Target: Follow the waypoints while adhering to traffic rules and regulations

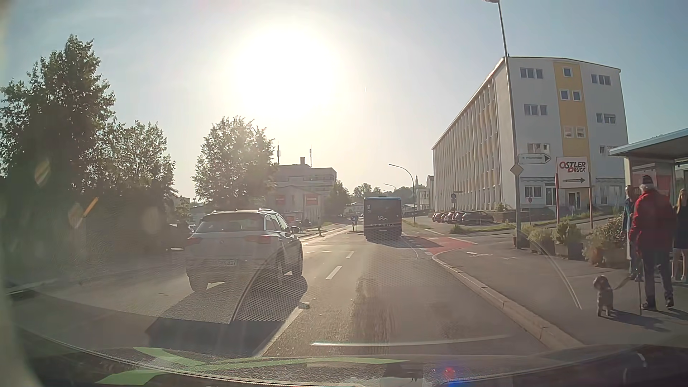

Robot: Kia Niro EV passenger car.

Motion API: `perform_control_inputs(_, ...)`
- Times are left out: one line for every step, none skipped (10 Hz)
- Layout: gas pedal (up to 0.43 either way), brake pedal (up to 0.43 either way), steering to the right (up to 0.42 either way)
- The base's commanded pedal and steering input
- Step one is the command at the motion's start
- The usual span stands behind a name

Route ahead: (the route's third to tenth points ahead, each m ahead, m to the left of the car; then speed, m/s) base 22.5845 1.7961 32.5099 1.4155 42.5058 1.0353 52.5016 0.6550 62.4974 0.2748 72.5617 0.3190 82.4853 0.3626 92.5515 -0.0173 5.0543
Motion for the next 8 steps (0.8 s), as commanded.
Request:
perform_control_inputs(0.079,0.000,0.002)
perform_control_inputs(0.079,0.000,0.006)
perform_control_inputs(0.079,0.000,0.008)
perform_control_inputs(0.087,0.000,0.009)
perform_control_inputs(0.098,0.000,0.010)
perform_control_inputs(0.110,0.000,0.012)
perform_control_inputs(0.110,0.000,0.015)
perform_control_inputs(0.110,0.000,0.015)
